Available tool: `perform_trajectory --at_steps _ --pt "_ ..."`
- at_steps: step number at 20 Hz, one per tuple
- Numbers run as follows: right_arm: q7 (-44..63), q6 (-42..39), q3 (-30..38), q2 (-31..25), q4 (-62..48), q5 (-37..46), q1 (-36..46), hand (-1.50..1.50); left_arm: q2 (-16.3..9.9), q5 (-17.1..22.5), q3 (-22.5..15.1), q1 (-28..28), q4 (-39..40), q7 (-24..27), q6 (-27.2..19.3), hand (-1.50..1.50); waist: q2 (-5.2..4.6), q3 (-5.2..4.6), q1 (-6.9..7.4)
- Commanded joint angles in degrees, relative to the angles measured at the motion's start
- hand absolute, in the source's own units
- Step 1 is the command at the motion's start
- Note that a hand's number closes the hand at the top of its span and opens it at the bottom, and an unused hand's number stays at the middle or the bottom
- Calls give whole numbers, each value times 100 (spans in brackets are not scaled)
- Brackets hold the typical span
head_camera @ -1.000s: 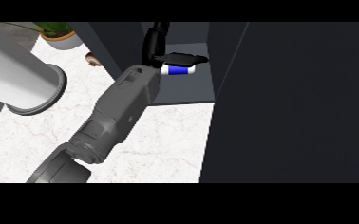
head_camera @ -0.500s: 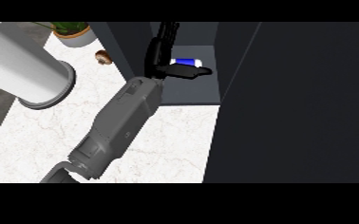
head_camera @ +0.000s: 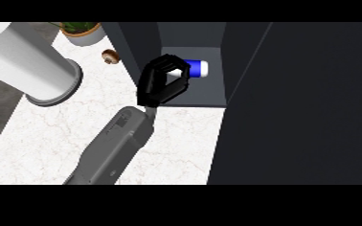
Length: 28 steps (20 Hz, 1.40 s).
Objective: Pick up the bottled water, place it into the cabinet and close the cabinet
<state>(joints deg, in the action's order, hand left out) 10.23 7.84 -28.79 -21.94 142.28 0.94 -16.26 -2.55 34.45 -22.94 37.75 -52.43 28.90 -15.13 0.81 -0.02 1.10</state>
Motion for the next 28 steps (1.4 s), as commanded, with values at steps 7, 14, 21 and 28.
perform_trajectory --at_steps 7,14,21,28 --pt "1233 -341 -863 -370 710 202 182 150 -1049 -130 -320 -2317 -2751 -315 -139 150 -25 -2 -8" --pt "1889 -71 -1723 690 -160 489 1458 150 -1642 -375 -529 -3766 -4314 -319 -157 150 -53 -4 9" --pt "2394 104 -2700 1755 -760 954 2152 150 -2147 -29 175 -4348 -4724 -325 279 150 -54 -5 -22" --pt "2525 502 -2803 2146 -1572 1494 3543 150 -2328 193 561 -4627 -4823 -244 570 150 -62 -12 20"
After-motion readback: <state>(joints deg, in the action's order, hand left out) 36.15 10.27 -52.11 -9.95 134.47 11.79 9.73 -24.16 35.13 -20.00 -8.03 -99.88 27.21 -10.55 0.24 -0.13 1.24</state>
